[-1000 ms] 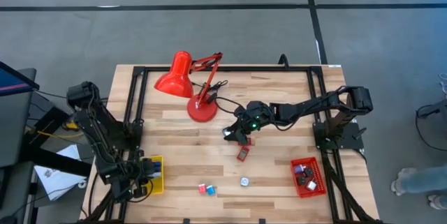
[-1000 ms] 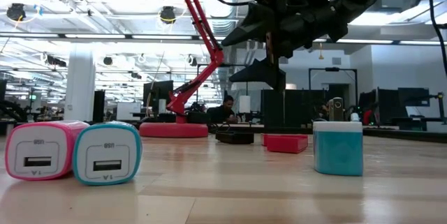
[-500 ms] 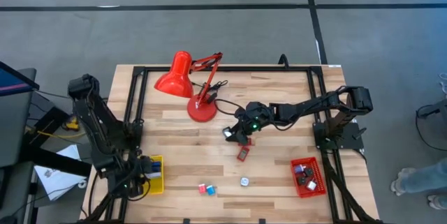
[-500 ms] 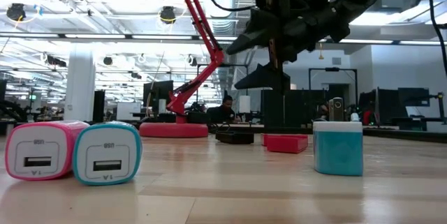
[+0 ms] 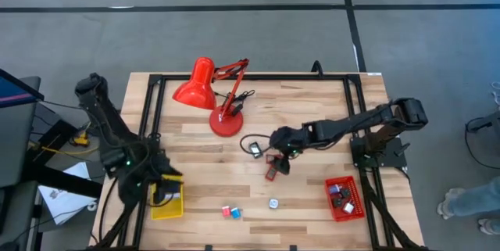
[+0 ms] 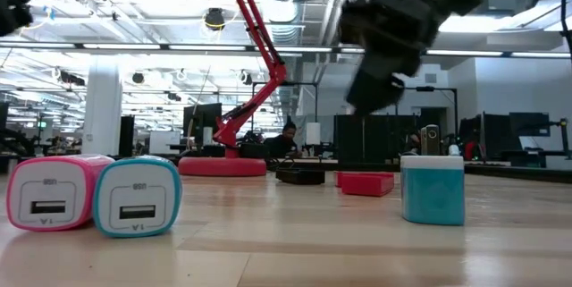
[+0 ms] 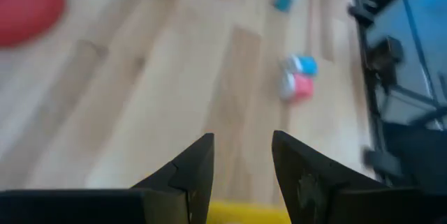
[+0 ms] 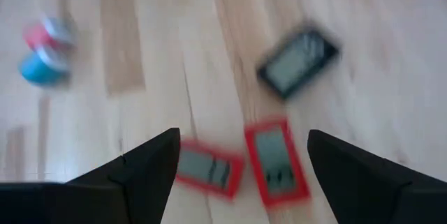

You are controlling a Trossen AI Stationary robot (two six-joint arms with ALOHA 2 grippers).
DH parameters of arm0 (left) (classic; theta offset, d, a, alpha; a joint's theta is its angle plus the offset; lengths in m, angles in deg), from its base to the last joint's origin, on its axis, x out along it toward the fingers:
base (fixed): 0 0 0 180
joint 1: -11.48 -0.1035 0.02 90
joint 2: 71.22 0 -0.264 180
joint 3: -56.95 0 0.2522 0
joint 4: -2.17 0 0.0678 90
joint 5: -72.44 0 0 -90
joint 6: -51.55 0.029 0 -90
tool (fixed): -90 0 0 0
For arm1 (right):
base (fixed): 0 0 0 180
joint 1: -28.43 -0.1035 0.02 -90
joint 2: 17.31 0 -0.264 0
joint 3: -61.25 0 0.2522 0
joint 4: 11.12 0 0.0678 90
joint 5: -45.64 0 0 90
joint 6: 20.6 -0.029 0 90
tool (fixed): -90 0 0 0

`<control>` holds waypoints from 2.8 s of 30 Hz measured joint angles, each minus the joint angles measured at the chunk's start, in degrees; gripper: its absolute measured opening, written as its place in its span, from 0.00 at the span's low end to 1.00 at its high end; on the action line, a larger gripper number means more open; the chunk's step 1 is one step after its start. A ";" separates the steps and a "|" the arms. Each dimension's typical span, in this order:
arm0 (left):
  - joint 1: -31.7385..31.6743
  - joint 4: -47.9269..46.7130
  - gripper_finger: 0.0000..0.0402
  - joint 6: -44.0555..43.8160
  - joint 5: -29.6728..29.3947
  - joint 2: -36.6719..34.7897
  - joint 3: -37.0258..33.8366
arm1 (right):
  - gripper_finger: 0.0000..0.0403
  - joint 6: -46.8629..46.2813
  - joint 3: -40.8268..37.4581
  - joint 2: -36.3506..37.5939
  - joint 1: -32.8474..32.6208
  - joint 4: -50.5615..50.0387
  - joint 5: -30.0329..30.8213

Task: Pick & Place Office items
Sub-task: Put the top red digital timer into the yellow bin

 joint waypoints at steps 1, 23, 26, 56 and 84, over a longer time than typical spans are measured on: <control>-2.00 0.37 0.35 2.17 -0.06 -0.30 0.00 | 0.76 -1.07 -0.02 -0.17 -0.45 -1.99 0.02; -26.83 13.86 0.37 30.26 7.69 3.35 0.00 | 0.76 6.92 -13.48 -0.83 -0.91 10.70 7.06; -27.04 13.85 0.37 30.26 7.71 3.35 0.00 | 0.76 7.01 -14.62 -0.83 -1.75 12.13 6.97; -27.71 20.85 0.37 30.24 6.14 3.33 -0.02 | 0.34 9.63 -16.67 -7.45 -3.54 23.52 9.21; -45.58 52.10 0.59 29.03 41.10 22.96 -0.02 | 0.34 46.30 25.86 -21.65 -14.49 1.37 24.41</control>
